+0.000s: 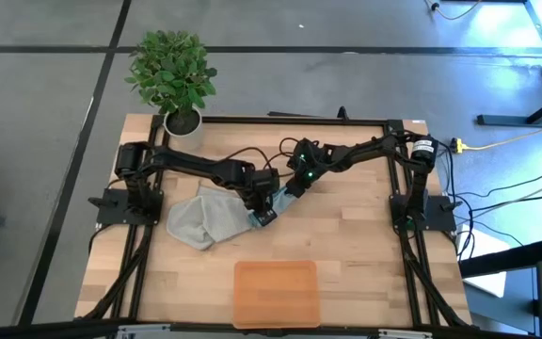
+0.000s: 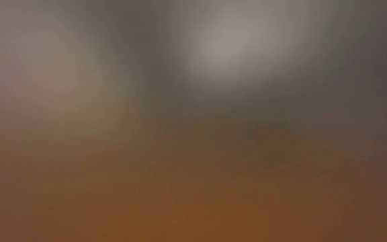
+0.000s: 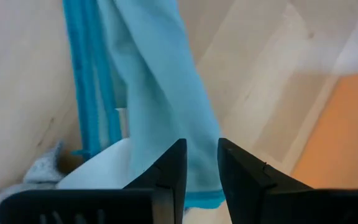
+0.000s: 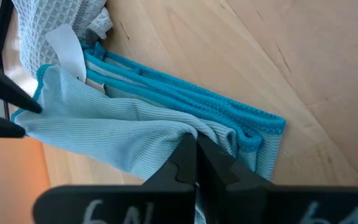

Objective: Roll microfiber towels into tight, uniform cylinder then place into a basket
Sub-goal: Roll the blue towel

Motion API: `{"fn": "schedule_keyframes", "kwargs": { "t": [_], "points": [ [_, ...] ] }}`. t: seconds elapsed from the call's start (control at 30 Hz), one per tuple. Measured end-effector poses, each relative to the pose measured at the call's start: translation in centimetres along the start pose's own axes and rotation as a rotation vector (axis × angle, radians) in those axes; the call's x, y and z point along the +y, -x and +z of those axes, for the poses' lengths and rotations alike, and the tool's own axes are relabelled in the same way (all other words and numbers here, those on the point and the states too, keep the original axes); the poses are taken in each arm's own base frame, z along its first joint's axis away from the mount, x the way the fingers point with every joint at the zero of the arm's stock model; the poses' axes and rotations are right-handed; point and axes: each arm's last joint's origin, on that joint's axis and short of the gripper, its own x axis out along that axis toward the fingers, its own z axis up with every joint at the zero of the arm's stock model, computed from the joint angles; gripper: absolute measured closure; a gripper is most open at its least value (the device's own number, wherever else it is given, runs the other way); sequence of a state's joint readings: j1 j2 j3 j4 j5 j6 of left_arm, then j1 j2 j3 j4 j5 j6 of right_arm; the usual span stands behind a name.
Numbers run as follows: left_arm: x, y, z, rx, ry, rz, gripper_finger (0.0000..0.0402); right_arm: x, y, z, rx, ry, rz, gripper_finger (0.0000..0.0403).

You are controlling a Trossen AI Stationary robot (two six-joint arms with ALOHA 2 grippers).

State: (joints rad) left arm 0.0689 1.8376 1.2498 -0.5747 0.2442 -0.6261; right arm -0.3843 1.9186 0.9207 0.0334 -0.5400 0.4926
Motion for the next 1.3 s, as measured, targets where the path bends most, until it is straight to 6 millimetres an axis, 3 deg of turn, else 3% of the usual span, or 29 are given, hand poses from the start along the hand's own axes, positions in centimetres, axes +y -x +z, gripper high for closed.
{"fn": "schedule_keyframes", "kwargs": {
  "t": [0.5,0.73,0.93,1.3],
  "points": [
    [0.0,-1.3,-0.2,0.052,0.027,-0.033,0.0321,0.0,0.0,0.0,0.0,0.003,0.001,0.0399],
    [0.1,-3.0,-0.6,0.119,-0.007,-0.042,0.0325,0.0,0.0,0.0,0.001,0.004,0.002,0.0399],
    [0.1,-3.6,-0.9,0.131,-0.018,-0.019,0.0392,0.0,0.0,0.0,0.002,0.003,0.003,0.0399],
    [1.8,0.0,0.5,0.107,-0.038,-0.069,0.0401,0.0,0.0,-0.2,0.029,-0.004,0.02,0.0399]
  ]
}}
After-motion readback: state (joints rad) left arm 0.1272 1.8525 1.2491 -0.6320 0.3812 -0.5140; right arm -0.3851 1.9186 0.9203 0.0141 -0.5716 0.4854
